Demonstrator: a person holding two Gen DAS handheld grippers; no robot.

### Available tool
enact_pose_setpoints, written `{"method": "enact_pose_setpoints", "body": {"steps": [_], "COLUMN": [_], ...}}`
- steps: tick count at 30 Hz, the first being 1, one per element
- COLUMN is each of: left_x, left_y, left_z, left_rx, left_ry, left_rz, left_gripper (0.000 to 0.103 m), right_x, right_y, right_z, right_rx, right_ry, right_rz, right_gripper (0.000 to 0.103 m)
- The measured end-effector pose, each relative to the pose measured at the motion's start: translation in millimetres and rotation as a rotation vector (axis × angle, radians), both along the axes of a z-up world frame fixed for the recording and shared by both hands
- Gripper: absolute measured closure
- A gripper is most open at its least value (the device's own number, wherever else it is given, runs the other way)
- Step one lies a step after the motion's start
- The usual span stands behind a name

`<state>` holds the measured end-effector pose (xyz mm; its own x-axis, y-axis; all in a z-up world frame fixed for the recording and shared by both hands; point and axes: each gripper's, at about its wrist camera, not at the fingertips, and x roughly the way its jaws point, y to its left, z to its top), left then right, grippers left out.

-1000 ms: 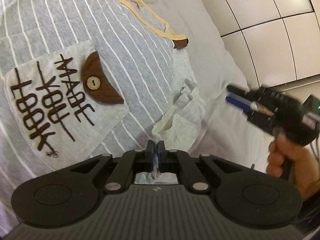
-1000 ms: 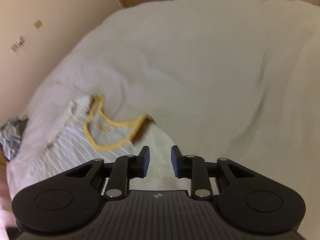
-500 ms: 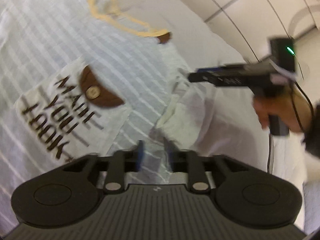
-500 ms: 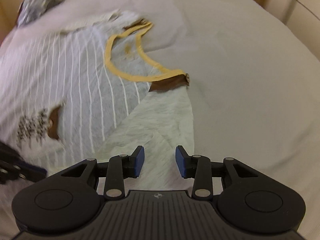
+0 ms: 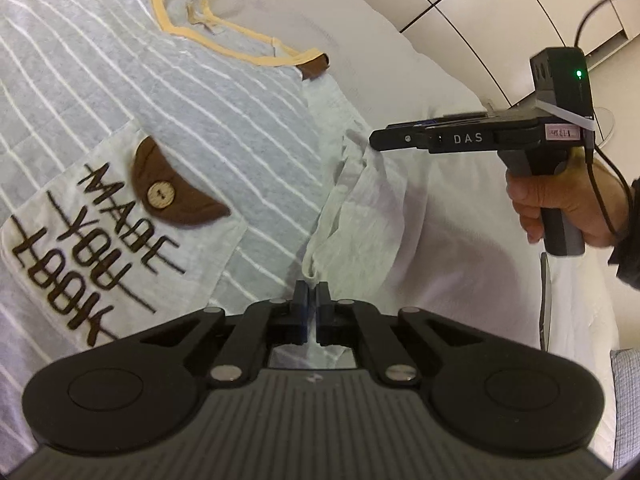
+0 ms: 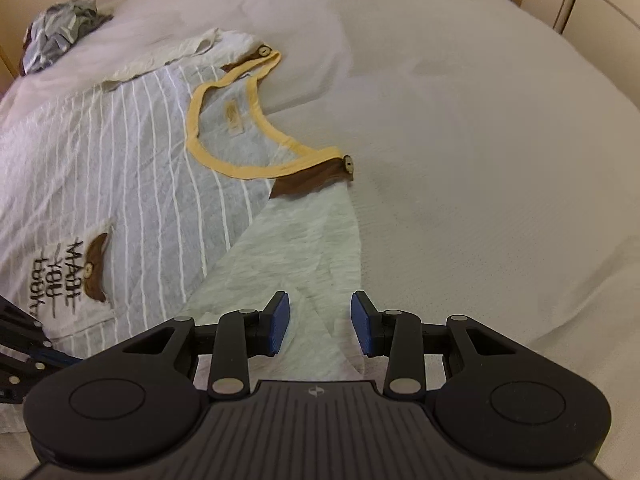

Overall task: Fold clothes
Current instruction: 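Grasp the white sleeve with the left gripper and fold it over the shirt body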

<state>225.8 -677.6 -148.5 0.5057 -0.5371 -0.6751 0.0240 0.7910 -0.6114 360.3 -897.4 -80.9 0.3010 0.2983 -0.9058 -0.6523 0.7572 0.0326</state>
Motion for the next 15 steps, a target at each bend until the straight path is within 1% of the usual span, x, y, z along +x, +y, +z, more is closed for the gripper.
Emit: {"method": "enact_pose_setpoints", "body": {"steps": [2,3,4,6,7,9,11,14,15], "left_x": [-1.4,-1.3,-1.2,0.1,1.2,3.4,6.2,11.0,11.5], "left_y": [2.1,3.5,4.8,4.6,3.5,1.2,-2.8,-7.5,-7.1], "left_z": [-0.7,-0.8,-0.9,-0.2,0.5,1.9,1.0,-4.4,-5.3], "left_rx": [-0.01,-0.017,-0.024,-0.026,-0.022,-0.015,0.004,0.032,0.031], "left_ry": [-0.003,-0.005,-0.007,-0.012,-0.016,-0.024,-0.022,-0.001,0.001], "left_rz": [0.005,0.012,0.018,0.017,0.011,-0.002,-0.018,-0.022,-0.017], "left_gripper": [0.101,0.099,0.095,0.079,0.077,0.073,0.073,0.078,0.085], "right_x": [-0.2,-0.7,0.2,7.7,10.8,14.4,9.8,0.8,-1.9], "right_y": [4.4,7.0,7.0,-3.5,-8.3,-11.8,-6.8,0.4,3.0], "right_z": [-0.8,-0.9,0.1,5.9,7.4,6.7,2.4,-6.3,-9.2], "right_rx": [-0.006,-0.01,0.005,0.094,0.11,0.082,0.0,-0.05,-0.055], "right_ry": [0.002,-0.001,-0.005,-0.02,-0.028,-0.031,-0.03,0.0,0.008], "right_rz": [0.04,0.062,0.061,-0.03,-0.067,-0.076,0.002,0.089,0.11], "right_gripper": [0.067,0.067,0.067,0.067,0.066,0.066,0.066,0.067,0.067]}}
